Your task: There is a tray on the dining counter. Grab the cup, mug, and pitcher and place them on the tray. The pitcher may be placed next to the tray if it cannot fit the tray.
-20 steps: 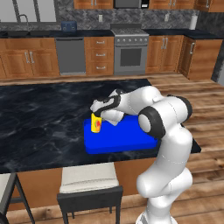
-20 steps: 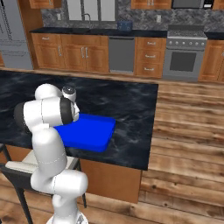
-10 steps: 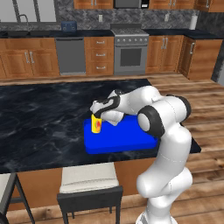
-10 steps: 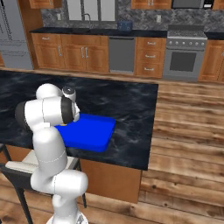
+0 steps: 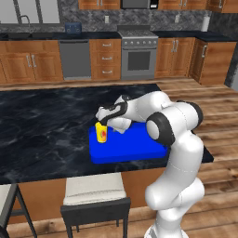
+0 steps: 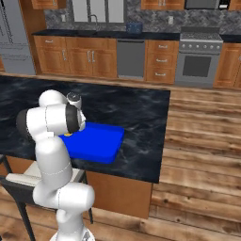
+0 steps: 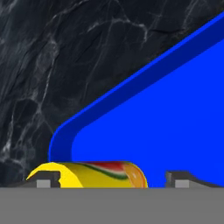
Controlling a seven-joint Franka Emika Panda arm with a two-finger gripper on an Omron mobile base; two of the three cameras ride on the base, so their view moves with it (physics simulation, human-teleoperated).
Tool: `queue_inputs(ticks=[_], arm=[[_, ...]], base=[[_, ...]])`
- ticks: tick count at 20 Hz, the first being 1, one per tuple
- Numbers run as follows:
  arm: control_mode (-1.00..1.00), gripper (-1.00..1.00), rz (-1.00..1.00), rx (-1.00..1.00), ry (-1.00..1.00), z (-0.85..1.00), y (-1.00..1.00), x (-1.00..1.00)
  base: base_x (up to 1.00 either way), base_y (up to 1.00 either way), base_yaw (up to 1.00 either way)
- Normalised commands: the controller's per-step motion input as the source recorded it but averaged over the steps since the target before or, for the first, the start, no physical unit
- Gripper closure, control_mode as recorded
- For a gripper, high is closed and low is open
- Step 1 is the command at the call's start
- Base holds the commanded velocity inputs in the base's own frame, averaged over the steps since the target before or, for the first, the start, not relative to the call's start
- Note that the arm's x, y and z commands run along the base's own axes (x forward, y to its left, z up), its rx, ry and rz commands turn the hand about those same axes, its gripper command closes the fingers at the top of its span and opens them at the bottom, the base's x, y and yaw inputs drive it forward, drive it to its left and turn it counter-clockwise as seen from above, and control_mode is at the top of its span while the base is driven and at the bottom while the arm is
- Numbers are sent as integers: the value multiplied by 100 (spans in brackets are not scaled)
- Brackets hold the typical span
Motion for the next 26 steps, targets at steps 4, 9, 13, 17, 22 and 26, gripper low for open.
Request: queue_inputs(ticks=[4,9,13,17,22,26], arm=[[-100,-100,0,0,0,3,0,0],[-100,-100,0,0,0,29,0,0],[-100,-100,0,0,0,46,0,0],[-100,-100,1,0,0,59,-6,-7],[-100,-100,1,0,0,69,-25,-38],[-100,-100,3,-10,-7,29,-51,-75]], base=[[0,0,0],[0,0,0],[0,0,0],[0,0,0],[0,0,0],[0,0,0]])
